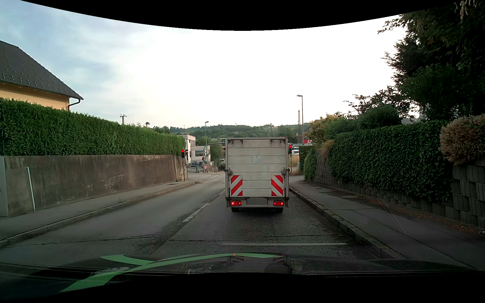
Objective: Follow the waypoints while adhering to traffic rules and regulations
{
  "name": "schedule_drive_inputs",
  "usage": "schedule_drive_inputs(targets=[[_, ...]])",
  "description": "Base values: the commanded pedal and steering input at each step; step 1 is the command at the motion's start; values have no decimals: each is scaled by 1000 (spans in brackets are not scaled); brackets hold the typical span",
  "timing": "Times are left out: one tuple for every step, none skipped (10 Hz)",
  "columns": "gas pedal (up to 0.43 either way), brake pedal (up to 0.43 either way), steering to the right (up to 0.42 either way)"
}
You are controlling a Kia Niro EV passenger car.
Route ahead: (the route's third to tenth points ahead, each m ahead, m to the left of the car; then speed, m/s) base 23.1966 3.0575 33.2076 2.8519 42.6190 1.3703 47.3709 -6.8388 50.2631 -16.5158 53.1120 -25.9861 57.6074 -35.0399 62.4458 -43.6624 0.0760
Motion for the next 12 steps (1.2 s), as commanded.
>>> schedule_drive_inputs(targets=[[0, 244, -14], [0, 250, -14], [0, 250, -14], [0, 250, -14], [0, 250, -15], [0, 250, -14], [0, 256, -14], [0, 256, -14], [0, 256, -14], [0, 256, -15], [0, 256, -14], [0, 256, -14]])
